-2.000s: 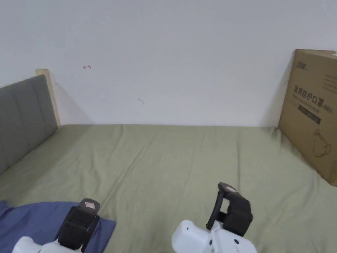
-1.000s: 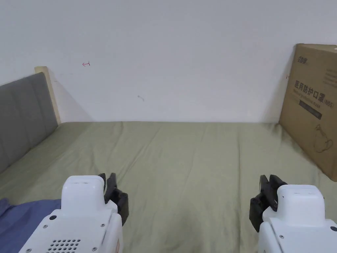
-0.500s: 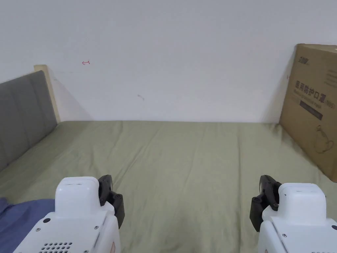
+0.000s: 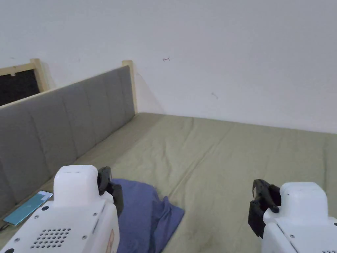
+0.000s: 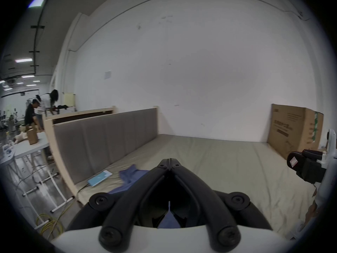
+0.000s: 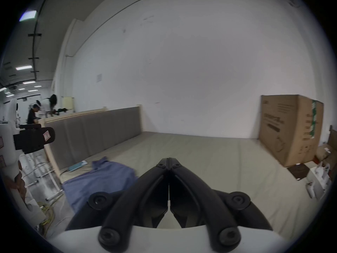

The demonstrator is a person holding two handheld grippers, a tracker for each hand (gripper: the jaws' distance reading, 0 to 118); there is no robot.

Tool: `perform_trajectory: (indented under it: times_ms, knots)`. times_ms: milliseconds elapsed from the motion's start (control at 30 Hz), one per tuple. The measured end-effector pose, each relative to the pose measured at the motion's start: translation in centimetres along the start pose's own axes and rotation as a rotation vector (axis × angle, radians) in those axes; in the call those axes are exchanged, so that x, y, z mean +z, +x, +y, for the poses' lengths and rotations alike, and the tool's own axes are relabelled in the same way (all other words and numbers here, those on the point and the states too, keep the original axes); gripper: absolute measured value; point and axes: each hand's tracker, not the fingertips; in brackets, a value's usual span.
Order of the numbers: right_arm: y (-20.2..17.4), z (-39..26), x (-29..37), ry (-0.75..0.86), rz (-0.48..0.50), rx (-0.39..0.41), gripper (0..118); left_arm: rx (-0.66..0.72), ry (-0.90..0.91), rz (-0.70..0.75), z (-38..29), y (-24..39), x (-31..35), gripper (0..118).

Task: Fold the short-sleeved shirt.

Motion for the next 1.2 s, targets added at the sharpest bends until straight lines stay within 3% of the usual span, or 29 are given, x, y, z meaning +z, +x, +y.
perform_trajectory:
  times_ms: [200,400,467,533,567,600,767,933,1033,1100,1167,1200]
  knots:
    - [-3.9,-0.6,-1.5,-0.044,0.096,0.074,0,0.056,-0.079,0.083,-1.3,-3.8,-0.9,0]
    - [-2.6,-2.1,-3.0,-0.084,0.117,0.062,0,0.052,-0.195,0.079,-3.5,-4.1,-4.6,1]
    - [-1.9,-2.4,-3.3,-0.101,0.115,0.039,0,0.062,-0.280,0.032,-4.9,-3.8,-7.1,34]
    - [-2.4,-2.4,-3.1,-0.117,0.107,0.028,0,0.080,-0.368,-0.013,-6.9,-3.6,-10.4,89]
    - [-2.2,-2.6,-3.1,-0.123,0.100,0.027,0,0.107,-0.414,-0.027,-7.9,-3.6,-11.9,104]
    - [-1.9,-2.7,-3.2,-0.134,0.090,0.030,0,0.123,-0.471,-0.041,-9.1,-3.4,-13.6,111]
    - [-1.0,-3.6,-3.9,-0.183,0.047,0.032,0,0.154,-0.673,-0.069,-14.5,-2.1,-20.8,111]
    - [0.6,-4.8,-5.2,-0.254,0.004,-0.038,0,0.153,-0.872,-0.101,-19.0,-0.2,-26.4,111]
    - [2.2,-5.9,-6.0,-0.282,-0.022,-0.052,0,0.084,-0.959,-0.100,-21.1,1.3,-27.7,106]
    - [3.0,-6.3,-6.4,-0.303,-0.041,-0.063,0,-0.043,-0.907,-0.063,-21.9,2.4,-27.2,102]
    - [3.9,-6.8,-6.6,-0.316,-0.049,-0.078,0,-0.024,-0.901,-0.052,-21.1,2.7,-26.8,82]
    - [4.2,-7.0,-6.7,-0.321,-0.054,-0.085,0,-0.014,-0.900,-0.049,-20.3,2.5,-26.6,59]
